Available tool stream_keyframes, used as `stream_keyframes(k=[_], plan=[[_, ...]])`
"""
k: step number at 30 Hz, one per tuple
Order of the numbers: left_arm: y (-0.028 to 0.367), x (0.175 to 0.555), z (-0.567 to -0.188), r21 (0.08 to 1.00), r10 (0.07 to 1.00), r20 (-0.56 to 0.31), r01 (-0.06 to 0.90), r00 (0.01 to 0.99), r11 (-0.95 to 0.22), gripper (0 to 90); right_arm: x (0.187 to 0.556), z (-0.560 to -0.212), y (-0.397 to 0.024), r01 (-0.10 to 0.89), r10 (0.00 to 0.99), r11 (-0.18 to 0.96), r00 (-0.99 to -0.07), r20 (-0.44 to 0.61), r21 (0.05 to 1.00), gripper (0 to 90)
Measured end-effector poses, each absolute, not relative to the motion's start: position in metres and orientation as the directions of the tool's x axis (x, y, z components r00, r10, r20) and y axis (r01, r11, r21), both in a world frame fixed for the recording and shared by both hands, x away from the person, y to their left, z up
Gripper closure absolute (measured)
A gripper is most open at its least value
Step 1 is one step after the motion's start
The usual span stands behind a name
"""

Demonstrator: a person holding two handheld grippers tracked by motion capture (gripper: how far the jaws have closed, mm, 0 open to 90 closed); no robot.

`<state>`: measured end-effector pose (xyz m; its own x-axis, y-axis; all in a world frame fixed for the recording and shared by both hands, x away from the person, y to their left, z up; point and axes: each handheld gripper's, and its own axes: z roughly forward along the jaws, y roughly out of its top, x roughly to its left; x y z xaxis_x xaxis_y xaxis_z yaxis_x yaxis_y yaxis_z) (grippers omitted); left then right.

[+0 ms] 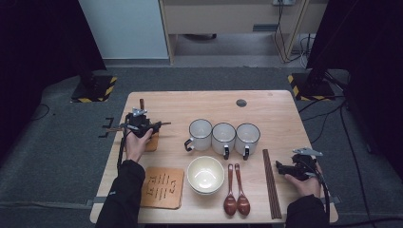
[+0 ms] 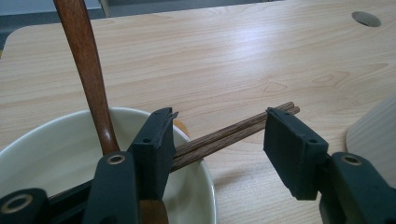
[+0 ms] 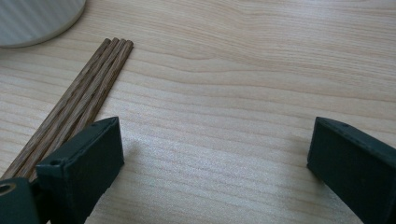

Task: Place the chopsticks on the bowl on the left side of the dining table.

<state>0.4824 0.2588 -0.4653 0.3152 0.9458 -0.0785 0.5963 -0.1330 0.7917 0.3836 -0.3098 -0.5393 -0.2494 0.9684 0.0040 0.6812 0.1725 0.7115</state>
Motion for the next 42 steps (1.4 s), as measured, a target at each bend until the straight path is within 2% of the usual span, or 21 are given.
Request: stream_keyframes(k=[17,27,42], plan=[[0.255,0.473,-0.467,0.791,0.936,-0.075,0.591,0.344,-0.154,42.0,0.384,-0.539,-0.310,0.681,0.968,0.172,-0.249,0.004,0.712,3.7],[0.239,0.470,-0.453,0.825,0.923,-0.042,0.534,0.384,-0.184,41.4,0.384,-0.539,-0.310,0.681,0.968,0.173,-0.249,0.004,0.712,3.7],[0.213,0.480,-0.463,0.796,0.917,0.018,0.549,0.399,-0.255,34.5,0.384,-0.539,-0.310,0.682,0.969,0.171,-0.248,0.005,0.711,3.7]])
